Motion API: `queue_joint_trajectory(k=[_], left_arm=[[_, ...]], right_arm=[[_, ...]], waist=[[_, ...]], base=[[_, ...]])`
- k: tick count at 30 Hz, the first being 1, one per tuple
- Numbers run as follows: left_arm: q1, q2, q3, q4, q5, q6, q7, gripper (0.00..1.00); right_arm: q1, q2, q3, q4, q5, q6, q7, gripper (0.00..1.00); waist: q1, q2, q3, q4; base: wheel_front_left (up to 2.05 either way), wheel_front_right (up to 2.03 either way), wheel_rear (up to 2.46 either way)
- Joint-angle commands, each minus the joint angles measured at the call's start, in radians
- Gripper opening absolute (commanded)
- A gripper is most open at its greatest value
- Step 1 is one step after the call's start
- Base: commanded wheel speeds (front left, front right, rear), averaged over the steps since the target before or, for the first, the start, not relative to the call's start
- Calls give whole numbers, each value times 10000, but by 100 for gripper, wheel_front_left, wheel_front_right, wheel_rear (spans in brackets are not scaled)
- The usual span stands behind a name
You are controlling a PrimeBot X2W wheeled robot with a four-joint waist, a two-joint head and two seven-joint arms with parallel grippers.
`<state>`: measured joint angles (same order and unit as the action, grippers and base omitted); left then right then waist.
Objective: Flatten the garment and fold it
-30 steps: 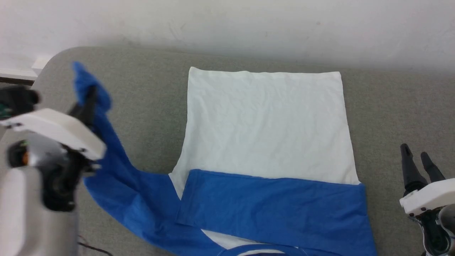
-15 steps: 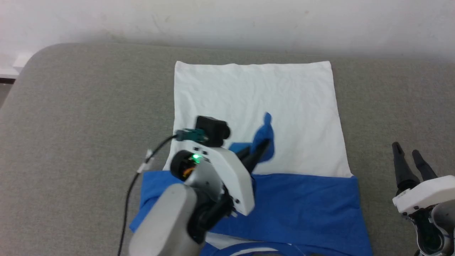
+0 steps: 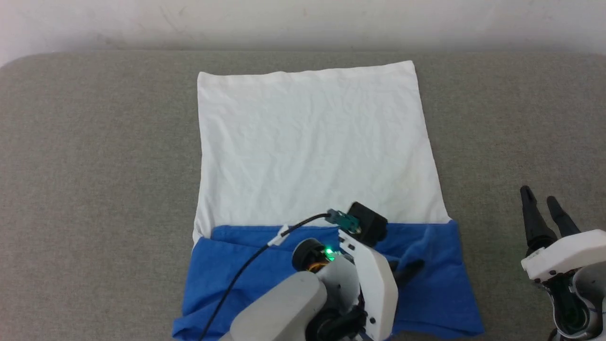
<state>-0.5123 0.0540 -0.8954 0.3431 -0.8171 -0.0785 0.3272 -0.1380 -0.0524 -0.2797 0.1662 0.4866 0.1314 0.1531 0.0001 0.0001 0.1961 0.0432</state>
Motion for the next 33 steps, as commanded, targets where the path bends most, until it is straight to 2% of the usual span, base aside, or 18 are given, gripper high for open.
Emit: queue_joint_trajectory(k=[1, 4, 8, 12, 15, 19, 24, 29, 33], left_arm=[[-204, -36, -88, 55, -121, -14, 26, 100], [-415, -36, -454, 83, -939, 18, 196, 100], [-854, -36, -384, -209, -1870, 170, -48, 100], [-1357, -37, 201, -557, -2625, 351, -604, 100], [-1781, 120, 1025, -621, -2480, 560, -1529, 100], [-2015, 1164, 2000, -409, -1490, 1062, -3240, 100], [-1507, 2626, 2957, -137, -380, 1980, -5194, 100], [-567, 3632, 3785, -319, 223, 2535, -5799, 100], [123, 3773, 4511, -921, 411, 2810, -5877, 100]], right_arm=[[-89, 22, 39, 2, 76, -7, -85, 100], [-97, 22, 18, 50, 88, -7, -115, 100], [-66, 22, -19, 115, 79, -7, -148, 100], [-30, 22, 9, 180, 92, -7, -161, 100], [-34, 22, 51, 188, 75, -7, -148, 100], [-60, 22, 147, 108, 21, -7, -93, 100], [-48, 22, 350, -83, -83, -7, 125, 100], [-130, 22, 664, -242, -298, -7, 744, 100], [-554, 22, 738, -345, -561, -7, 1248, 100]], waist=[[-1, -1, 12, -18], [-1, -1, -27, 16], [-1, -1, -129, 148], [-1, -1, -282, 261], [-1, -1, -404, 305], [-1, -1, -550, 289], [-1, -1, -686, 254], [-1, -1, -651, 266], [-1, -1, -383, 392]], base=[[0, 0, 0], [0, 0, 0], [0, 0, 0], [0, 0, 0], [0, 0, 0], [0, 0, 0], [0, 0, 0], [0, 0, 0], [0, 0, 0]])
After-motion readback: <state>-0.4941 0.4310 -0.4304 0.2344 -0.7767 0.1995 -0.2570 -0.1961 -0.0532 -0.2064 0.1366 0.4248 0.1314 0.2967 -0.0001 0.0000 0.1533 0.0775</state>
